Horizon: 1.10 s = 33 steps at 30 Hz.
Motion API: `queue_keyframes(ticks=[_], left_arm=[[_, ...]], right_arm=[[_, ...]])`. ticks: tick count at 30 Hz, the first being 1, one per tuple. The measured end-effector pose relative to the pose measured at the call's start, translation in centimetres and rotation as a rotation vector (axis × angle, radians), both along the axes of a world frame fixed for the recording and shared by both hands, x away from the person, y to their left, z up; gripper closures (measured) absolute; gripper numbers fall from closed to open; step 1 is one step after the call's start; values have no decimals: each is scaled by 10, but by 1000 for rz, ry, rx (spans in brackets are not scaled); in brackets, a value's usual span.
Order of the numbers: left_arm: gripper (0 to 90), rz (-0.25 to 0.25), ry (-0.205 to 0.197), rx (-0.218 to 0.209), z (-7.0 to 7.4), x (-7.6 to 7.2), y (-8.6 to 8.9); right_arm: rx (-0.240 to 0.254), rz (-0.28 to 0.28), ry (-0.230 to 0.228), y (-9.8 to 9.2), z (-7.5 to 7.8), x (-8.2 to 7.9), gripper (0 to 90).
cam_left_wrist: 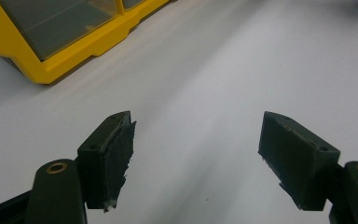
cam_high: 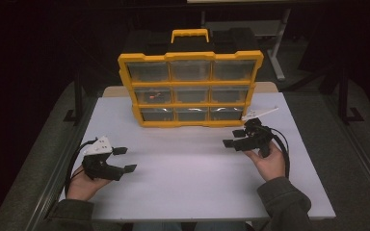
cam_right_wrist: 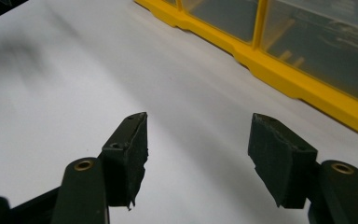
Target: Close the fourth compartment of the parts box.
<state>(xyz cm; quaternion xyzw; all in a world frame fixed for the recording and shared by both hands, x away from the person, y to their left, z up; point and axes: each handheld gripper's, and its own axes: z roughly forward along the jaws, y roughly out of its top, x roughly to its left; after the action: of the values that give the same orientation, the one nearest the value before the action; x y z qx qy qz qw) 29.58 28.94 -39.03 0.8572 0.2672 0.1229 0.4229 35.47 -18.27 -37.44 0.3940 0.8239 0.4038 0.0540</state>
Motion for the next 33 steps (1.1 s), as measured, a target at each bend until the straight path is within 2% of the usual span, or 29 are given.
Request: queue_keyframes(ticks=[4, 11, 13, 17, 24, 28, 31, 33], left_arm=[[257, 5, 9, -2, -1, -1, -2], [257, 10, 1, 18, -2, -2, -4], [258, 13, -7, 11, -4, -3, -4], [259, 15, 1, 33, -8, -3, -4], [259, 41, 11, 20, -15, -10, -1], [258, 45, 13, 23, -22, -15, 1], [254, 48, 16, 4, -25, -20, 2], [248, 51, 12, 15, -25, -22, 3]], right_arm=[[-1, -8, 2, -8, -3, -5, 352], [-13, -20, -8, -20, -9, -16, 338], [-15, -23, -13, -23, -11, -19, 329], [-1, -37, -18, -31, -16, -27, 309], [17, -57, -5, -45, -28, -43, 290], [21, -67, -15, -54, -32, -51, 271], [38, -78, -30, -59, -34, -57, 255], [49, -87, -28, -60, -36, -61, 254]])
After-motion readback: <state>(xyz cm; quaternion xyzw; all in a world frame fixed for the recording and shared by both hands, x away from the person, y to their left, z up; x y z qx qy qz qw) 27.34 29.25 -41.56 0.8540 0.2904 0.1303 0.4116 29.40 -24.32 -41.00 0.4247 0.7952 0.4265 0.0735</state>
